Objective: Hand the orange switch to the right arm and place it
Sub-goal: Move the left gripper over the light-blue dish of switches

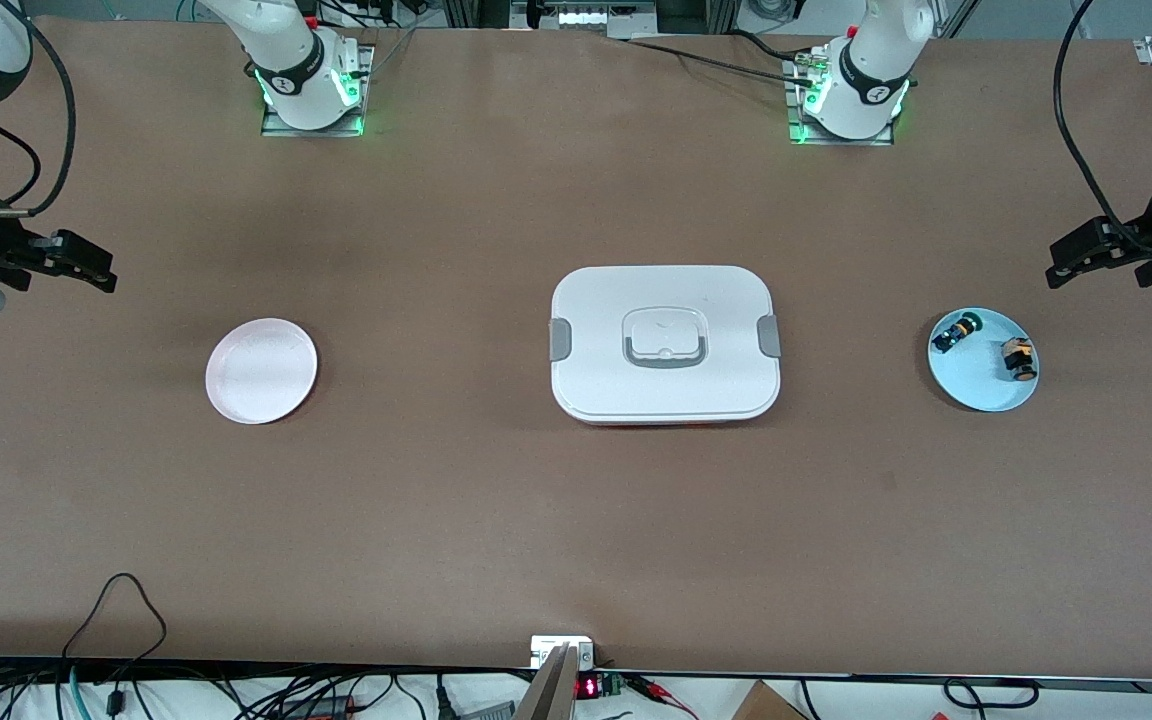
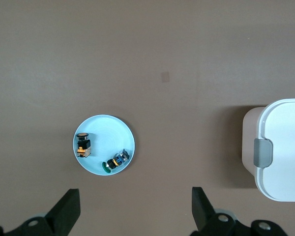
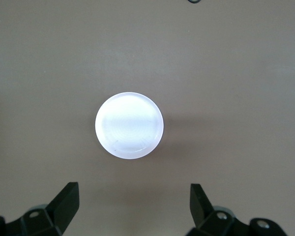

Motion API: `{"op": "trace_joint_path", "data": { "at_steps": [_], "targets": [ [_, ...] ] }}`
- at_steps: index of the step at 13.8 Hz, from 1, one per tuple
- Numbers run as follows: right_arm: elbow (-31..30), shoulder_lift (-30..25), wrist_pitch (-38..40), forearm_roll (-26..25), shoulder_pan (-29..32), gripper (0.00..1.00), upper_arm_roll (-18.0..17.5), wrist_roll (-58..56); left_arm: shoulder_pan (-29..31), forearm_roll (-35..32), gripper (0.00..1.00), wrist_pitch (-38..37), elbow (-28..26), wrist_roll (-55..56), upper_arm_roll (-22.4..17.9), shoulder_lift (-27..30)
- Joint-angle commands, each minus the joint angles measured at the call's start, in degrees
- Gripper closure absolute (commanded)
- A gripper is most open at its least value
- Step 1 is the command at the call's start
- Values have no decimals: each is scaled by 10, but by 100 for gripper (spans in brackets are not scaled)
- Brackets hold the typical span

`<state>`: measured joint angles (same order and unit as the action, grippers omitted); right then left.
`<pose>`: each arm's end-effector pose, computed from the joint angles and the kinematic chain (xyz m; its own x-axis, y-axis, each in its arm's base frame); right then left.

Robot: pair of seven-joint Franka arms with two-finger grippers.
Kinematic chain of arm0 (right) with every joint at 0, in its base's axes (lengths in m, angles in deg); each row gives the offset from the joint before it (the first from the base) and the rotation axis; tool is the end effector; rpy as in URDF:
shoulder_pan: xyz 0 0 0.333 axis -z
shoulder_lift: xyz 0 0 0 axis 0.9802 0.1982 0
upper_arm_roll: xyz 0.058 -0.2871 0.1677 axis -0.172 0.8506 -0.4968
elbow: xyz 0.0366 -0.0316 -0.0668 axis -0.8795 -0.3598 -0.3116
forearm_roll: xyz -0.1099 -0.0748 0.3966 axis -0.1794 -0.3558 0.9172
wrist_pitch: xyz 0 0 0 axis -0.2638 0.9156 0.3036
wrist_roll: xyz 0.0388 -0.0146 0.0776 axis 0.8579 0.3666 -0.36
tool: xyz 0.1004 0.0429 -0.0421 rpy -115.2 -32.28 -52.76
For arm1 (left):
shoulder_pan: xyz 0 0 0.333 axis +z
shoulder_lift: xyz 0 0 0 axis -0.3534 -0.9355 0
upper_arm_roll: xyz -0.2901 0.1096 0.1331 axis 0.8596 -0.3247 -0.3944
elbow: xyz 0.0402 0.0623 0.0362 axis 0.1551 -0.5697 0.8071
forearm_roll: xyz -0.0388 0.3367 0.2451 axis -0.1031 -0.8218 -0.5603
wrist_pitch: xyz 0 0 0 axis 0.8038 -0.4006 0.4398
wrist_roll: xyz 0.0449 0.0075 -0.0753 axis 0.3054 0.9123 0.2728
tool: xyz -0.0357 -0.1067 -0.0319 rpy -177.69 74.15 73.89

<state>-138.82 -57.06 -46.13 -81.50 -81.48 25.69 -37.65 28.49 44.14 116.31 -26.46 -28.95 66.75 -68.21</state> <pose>0.6054 -0.0219 0.5679 1.0000 0.0033 -0.0088 0.0037 -0.9988 0.0485 0.5955 0.0281 0.6040 0.9996 0.0231 0.0179 0.0233 -0.9997 -0.0120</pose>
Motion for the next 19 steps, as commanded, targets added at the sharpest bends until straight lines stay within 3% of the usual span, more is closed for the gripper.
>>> {"op": "trace_joint_path", "data": {
  "at_steps": [1, 7, 12, 14, 19],
  "targets": [
    [3, -5, 7, 6, -3, 0, 1, 6, -5, 8, 0, -20, 17, -2, -5, -19],
    [3, -5, 7, 5, -9, 0, 1, 6, 54, -11, 0, -7, -10, -293, -12, -84],
    [3, -4, 6, 5, -9, 0, 2, 5, 125, -27, 0, 74, -39, -597, -12, -170],
    [3, -4, 6, 5, -9, 0, 2, 5, 133, -72, 0, 117, -50, -743, -12, -198],
    [3, 0, 7, 5, -12, 0, 1, 3, 160, -70, 0, 307, -150, -986, -10, -220]
  ]
}}
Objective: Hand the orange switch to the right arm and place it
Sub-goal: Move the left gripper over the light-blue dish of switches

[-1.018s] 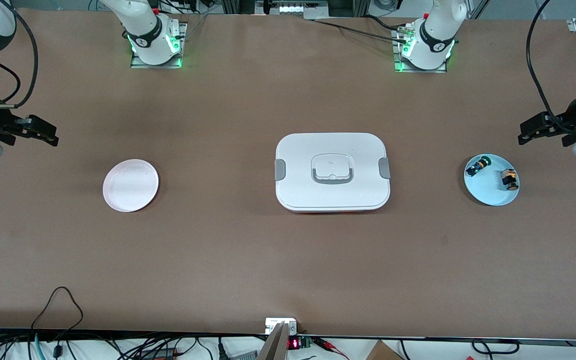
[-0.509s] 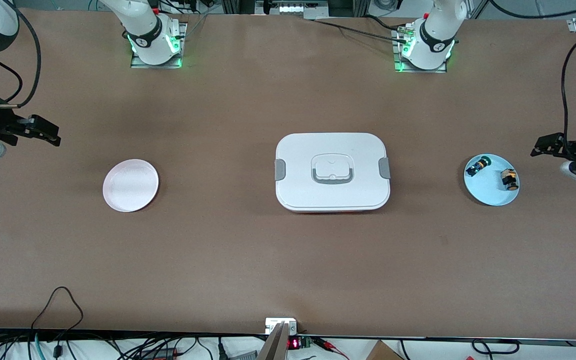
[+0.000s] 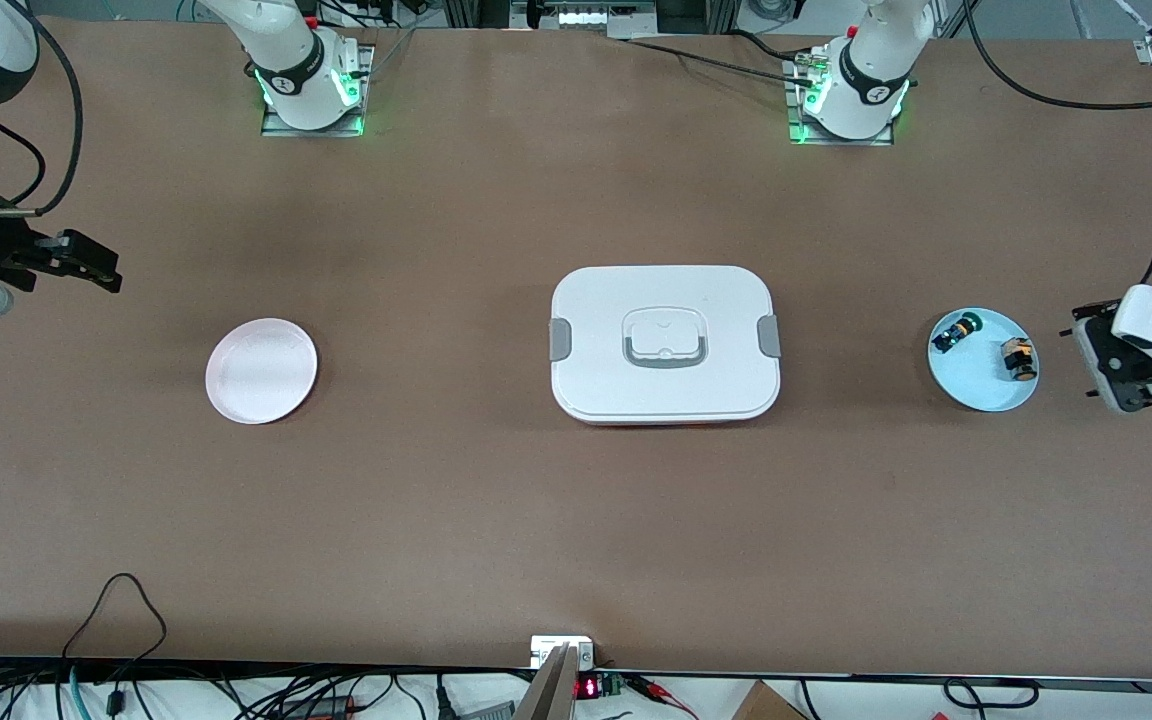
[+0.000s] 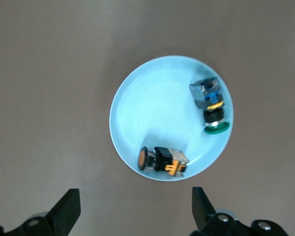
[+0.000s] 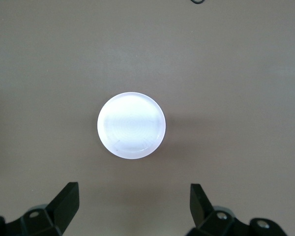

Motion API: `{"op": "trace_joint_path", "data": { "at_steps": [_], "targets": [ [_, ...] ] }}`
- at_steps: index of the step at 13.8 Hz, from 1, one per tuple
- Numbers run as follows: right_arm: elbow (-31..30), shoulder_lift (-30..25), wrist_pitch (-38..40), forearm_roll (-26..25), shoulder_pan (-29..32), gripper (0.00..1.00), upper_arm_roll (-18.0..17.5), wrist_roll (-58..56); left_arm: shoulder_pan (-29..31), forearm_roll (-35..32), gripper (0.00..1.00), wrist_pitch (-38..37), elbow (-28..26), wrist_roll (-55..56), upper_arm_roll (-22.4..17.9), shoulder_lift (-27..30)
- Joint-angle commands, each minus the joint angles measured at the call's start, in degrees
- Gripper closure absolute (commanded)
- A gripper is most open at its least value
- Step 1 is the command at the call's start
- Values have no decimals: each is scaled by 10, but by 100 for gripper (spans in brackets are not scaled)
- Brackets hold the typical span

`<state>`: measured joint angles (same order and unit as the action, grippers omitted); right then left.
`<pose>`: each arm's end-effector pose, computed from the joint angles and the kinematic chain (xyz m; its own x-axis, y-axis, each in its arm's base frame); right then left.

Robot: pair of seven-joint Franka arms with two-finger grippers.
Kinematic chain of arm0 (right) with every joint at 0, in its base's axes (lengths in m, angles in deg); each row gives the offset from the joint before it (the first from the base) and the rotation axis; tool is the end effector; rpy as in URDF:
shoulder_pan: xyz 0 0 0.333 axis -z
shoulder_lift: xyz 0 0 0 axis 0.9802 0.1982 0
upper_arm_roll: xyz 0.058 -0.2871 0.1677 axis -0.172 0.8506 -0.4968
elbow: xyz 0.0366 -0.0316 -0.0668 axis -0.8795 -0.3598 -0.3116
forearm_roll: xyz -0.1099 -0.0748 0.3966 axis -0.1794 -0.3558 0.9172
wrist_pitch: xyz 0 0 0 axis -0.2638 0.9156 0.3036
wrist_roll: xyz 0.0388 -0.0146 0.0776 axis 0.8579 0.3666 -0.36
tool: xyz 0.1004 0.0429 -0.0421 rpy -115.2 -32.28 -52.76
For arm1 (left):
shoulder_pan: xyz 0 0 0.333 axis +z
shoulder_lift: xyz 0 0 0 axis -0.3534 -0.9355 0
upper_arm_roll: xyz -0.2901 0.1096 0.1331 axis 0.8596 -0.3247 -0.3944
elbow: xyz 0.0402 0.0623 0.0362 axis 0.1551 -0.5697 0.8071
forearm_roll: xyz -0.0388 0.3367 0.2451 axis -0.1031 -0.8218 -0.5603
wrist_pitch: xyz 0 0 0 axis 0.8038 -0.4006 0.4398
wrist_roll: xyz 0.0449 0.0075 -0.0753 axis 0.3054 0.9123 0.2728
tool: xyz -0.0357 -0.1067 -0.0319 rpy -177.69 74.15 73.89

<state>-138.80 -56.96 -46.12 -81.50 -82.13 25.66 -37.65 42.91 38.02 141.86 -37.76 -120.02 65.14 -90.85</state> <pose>0.6060 -0.0147 0.5670 0.9998 0.0152 -0.0103 0.0157 -0.9987 0.0486 0.6214 0.2179 0.2914 0.2143 -0.9747 -0.0634 -0.9664 -0.2210 0.1311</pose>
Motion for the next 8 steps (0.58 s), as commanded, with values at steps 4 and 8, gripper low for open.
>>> {"op": "trace_joint_path", "data": {
  "at_steps": [4, 8],
  "targets": [
    [4, 3, 6, 6, -6, 0, 4, -7, 37, -9, 0, 134, -103, -108, 8, 6],
    [4, 4, 7, 46, -11, 0, 1, -14, 51, -8, 0, 198, -143, -149, 11, 1]
  ]
}}
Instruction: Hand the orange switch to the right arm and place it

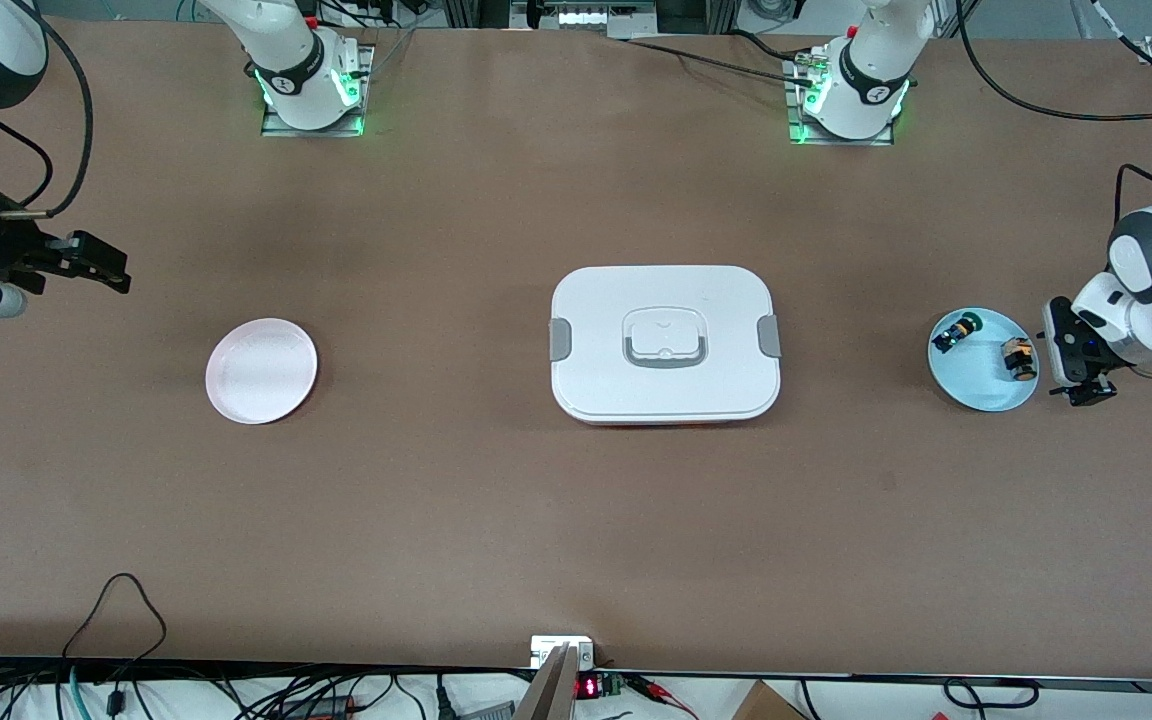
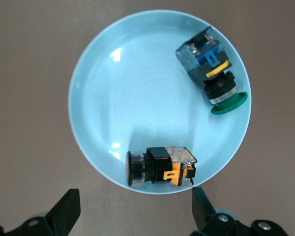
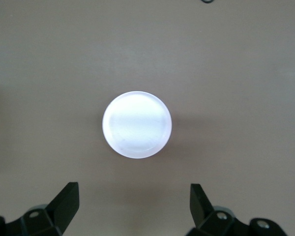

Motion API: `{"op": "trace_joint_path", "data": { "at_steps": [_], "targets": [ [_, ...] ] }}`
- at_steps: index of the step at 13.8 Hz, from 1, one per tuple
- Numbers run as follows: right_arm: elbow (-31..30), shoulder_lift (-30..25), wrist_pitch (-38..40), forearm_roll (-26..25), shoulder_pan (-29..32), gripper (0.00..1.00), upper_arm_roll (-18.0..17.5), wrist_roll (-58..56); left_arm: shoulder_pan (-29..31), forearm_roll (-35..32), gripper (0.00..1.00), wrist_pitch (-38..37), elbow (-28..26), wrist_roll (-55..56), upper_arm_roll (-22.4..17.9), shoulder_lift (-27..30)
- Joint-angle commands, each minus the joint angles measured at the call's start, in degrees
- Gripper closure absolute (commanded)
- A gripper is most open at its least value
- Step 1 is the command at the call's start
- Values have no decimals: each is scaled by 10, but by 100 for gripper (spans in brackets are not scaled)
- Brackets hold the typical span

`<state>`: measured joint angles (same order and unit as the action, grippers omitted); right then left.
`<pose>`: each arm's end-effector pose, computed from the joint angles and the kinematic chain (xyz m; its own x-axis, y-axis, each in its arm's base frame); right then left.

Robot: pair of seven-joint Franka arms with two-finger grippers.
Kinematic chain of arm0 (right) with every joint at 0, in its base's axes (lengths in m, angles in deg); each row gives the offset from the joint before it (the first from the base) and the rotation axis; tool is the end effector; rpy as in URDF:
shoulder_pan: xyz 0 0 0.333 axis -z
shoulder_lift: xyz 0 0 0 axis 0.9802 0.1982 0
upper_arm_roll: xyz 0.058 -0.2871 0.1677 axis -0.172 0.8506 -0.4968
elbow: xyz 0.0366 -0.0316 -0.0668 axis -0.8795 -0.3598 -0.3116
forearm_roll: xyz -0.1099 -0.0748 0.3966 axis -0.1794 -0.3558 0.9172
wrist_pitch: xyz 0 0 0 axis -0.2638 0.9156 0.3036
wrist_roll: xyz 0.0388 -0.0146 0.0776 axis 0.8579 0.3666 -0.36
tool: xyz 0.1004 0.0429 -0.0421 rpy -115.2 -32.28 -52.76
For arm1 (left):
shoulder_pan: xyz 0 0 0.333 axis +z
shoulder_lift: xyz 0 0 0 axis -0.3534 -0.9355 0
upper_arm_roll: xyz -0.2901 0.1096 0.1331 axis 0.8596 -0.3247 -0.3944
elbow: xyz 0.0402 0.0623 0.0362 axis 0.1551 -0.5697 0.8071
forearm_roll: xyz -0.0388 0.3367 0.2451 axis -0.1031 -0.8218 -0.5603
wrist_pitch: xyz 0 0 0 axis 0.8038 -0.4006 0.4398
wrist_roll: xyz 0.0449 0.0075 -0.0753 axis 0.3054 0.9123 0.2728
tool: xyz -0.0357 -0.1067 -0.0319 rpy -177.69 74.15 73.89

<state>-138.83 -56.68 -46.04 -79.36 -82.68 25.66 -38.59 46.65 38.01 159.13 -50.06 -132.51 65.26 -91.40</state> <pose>0.6071 -0.0050 0.5635 0.9992 0.0359 -0.0162 0.0360 -0.9993 0.0116 0.5727 0.2352 0.2170 0.0426 -0.9985 -0.0335 -0.9971 -0.0446 0.0619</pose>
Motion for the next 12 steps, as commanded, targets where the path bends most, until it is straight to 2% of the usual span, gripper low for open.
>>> {"op": "trace_joint_path", "data": {
  "at_steps": [1, 3, 6, 10, 12],
  "targets": [
    [4, 2, 6, 37, -12, 0, 1, -9, 14, -8, 0, 35, -25, -24, 10, 3],
    [4, 8, 5, 68, -21, 0, 1, -12, 15, -7, 0, 43, -29, -24, 11, -2],
    [1, 18, 8, 179, -22, 0, 1, -16, 22, 3, 0, 50, -37, -24, 11, -8],
    [1, 42, 17, 259, -26, 0, 1, -42, 29, 5, 0, 85, -54, -24, 12, -17],
    [1, 50, 28, 272, -26, 0, 1, -44, 29, 5, 0, 86, -54, -24, 15, -23]
  ]
}}
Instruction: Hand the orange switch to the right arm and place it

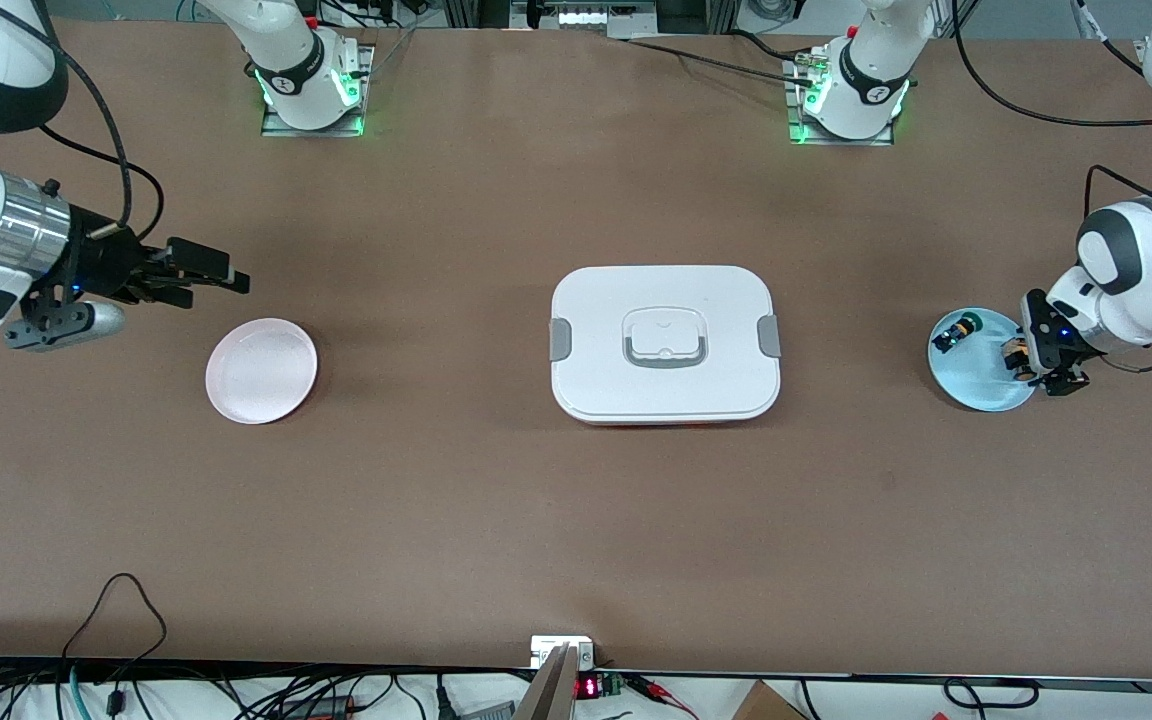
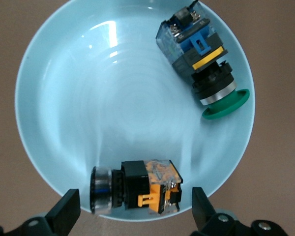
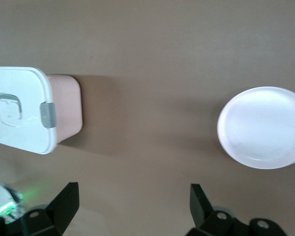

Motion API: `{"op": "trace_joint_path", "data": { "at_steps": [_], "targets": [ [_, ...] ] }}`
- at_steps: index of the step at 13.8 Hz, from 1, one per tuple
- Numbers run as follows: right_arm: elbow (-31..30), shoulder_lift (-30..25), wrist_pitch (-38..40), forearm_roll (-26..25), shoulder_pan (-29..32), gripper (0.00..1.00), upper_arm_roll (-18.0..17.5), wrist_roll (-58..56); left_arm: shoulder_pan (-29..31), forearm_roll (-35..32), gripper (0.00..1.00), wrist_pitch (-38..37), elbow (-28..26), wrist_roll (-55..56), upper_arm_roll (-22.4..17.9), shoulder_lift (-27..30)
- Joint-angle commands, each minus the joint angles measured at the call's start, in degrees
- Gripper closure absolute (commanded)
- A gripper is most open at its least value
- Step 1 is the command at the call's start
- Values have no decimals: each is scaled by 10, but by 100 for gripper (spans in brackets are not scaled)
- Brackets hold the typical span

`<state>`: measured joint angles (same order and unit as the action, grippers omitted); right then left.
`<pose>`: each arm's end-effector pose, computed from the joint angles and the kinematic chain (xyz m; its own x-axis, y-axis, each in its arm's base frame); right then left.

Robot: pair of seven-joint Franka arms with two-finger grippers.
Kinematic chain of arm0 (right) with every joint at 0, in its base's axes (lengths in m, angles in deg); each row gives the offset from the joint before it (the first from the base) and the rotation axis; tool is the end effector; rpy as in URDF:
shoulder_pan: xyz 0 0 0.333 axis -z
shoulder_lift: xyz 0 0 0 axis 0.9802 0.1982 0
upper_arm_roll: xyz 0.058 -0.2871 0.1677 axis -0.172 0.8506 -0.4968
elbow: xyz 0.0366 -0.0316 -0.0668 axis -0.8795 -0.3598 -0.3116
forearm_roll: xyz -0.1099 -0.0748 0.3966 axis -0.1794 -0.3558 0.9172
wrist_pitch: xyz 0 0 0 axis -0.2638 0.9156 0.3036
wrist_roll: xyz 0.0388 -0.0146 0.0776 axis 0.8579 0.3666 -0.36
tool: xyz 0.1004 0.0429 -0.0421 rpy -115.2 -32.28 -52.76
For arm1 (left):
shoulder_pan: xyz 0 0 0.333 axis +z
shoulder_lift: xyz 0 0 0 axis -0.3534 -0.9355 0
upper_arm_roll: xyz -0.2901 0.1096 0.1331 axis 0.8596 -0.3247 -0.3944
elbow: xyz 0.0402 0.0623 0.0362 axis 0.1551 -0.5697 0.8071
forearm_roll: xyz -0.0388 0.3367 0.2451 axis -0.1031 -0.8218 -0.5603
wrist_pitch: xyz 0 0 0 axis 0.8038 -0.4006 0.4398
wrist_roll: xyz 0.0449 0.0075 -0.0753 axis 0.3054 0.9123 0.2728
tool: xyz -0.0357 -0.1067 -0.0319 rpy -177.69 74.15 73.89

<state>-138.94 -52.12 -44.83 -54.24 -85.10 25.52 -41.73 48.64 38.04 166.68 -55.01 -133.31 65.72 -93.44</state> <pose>0.6207 0.0689 0.5210 0.9933 0.0746 -0.0884 0.0324 -0.9131 -0.4066 0.5454 0.2375 0.1730 0.0492 -0.9986 -0.0183 -0.9976 -0.0500 0.0469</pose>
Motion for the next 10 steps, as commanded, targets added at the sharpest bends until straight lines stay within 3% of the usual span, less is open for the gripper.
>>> {"op": "trace_joint_path", "data": {
  "at_steps": [1, 6, 7, 8, 10],
  "targets": [
    [3, 7, 18, 25, -5, 0, 3, -11, 9, 5, 0, 10, -4, -16, 11, -3],
    [1, 38, 19, 210, -9, 0, 4, -11, 9, 14, 1, 10, -6, -17, 15, -4],
    [0, 46, 19, 246, -12, 0, 4, -9, 9, 14, 7, 10, -6, -17, 15, -4],
    [-3, 48, 19, 285, -13, 0, 4, -8, 9, 14, 21, 10, -6, -17, 15, -4],
    [-4, 61, 18, 345, -17, 0, 4, -12, 8, 14, 69, 10, -6, -18, 16, -3]
  ]
}}
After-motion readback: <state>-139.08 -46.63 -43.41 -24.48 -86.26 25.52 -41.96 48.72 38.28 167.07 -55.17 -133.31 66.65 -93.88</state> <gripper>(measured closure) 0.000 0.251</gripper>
